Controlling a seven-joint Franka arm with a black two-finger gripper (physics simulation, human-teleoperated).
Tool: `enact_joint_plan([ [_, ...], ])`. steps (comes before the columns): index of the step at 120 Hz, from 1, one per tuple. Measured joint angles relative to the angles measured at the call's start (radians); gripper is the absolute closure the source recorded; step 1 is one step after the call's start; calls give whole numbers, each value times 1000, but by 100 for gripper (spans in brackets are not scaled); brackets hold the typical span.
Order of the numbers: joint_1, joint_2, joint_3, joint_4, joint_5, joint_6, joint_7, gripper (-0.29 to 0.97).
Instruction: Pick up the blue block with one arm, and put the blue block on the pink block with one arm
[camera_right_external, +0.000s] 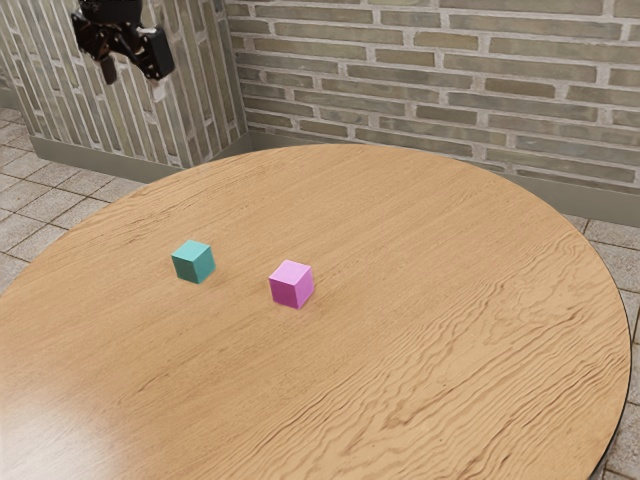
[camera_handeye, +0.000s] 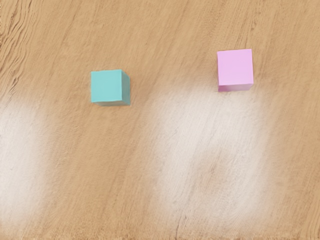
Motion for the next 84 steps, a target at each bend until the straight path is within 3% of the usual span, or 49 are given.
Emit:
enact_joint_plan([
  [25, 8, -4, 5, -97, 32, -6, 28, 0],
  [47, -74, -3, 133, -298, 52, 88, 45, 0],
  [63, -34, 14, 196, -419, 75, 212, 54, 0],
  [84, 21, 120, 213, -448, 96, 410, 63, 0],
])
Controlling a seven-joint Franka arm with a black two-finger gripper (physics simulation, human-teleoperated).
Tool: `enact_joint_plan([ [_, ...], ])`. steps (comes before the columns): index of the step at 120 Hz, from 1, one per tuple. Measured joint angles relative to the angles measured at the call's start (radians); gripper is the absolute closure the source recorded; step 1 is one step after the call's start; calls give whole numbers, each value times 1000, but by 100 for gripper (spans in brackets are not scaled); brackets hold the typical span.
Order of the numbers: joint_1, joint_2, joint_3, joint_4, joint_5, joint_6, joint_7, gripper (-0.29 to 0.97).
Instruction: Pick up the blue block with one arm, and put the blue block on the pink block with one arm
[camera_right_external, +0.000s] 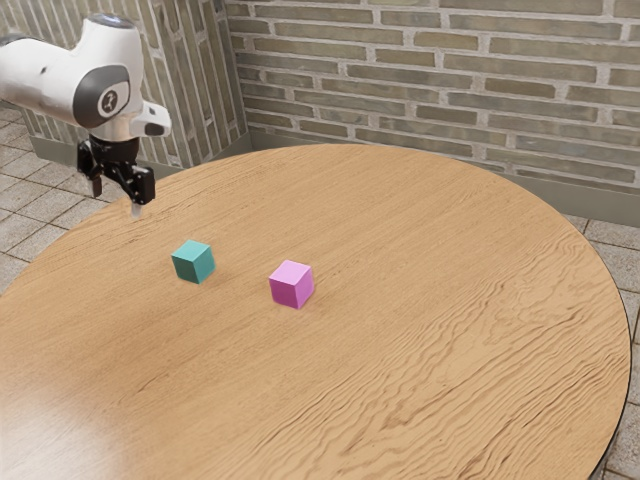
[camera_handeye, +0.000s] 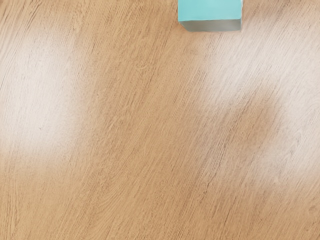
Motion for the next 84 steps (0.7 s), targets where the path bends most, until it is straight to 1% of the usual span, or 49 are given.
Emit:
enact_joint_plan([
  [6, 4, 30, -1, 0, -6, 51, 2, 0],
  [13, 32, 65, -1, -1, -16, 105, 4, 0],
  [29, 79, 145, -4, 3, -57, 203, 11, 0],
  [39, 91, 201, -9, 18, -102, 255, 20, 0],
  [53, 111, 275, -24, 81, -178, 306, 40, 0],
  [68, 175, 339, -113, 117, -236, 347, 63, 0],
  [84, 214, 388, -135, 138, -260, 379, 84, 0],
])
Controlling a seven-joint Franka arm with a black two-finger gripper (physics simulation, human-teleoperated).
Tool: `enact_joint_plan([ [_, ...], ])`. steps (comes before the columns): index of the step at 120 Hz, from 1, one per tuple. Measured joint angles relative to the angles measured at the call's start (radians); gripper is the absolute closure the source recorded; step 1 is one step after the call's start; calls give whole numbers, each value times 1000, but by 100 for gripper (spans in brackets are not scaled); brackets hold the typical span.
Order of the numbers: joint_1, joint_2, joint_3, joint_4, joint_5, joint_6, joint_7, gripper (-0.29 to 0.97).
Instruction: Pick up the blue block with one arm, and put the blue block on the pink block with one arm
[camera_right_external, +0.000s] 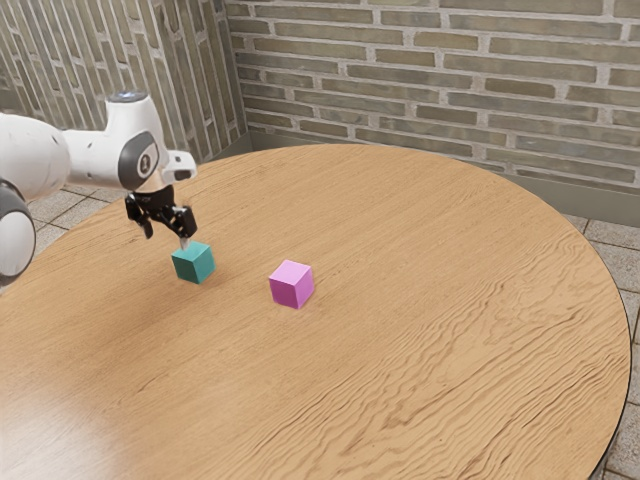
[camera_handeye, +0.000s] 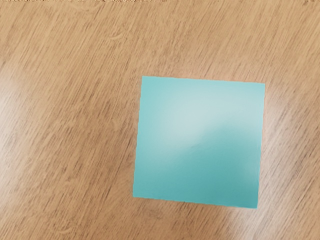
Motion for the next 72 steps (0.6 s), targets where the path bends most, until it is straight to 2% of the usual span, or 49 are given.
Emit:
enact_joint_plan([
  [17, 10, 59, -20, 59, -10, 18, 18, 0],
  [43, 69, 141, -98, 101, -17, 39, 37, 1],
  [58, 87, 167, -112, 111, -30, 45, 45, 8],
  [72, 89, 178, -114, 112, -35, 48, 52, 24],
])
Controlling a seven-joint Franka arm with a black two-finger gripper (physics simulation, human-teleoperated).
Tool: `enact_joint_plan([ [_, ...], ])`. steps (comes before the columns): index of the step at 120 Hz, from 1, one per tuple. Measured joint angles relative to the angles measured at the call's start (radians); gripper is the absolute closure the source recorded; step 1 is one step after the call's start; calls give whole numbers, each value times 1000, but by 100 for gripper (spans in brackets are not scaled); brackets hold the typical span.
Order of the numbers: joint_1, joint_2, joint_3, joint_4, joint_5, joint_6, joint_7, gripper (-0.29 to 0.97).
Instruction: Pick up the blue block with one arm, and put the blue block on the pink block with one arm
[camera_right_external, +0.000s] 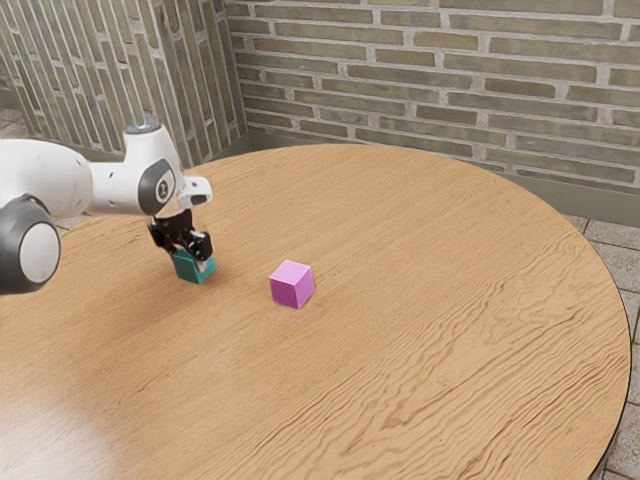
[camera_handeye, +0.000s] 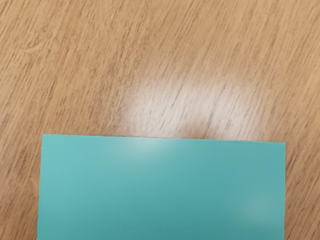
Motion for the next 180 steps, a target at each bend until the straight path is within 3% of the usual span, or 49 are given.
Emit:
enact_joint_plan([
  [41, -10, -22, 1, 3, 27, -13, -6, 38],
  [84, -110, -205, 10, -13, -3, -191, -41, 39],
  [136, -279, -200, 4, 3, -14, -253, -129, 40],
  [180, -296, -152, 6, 21, -14, -255, -179, 40],
])
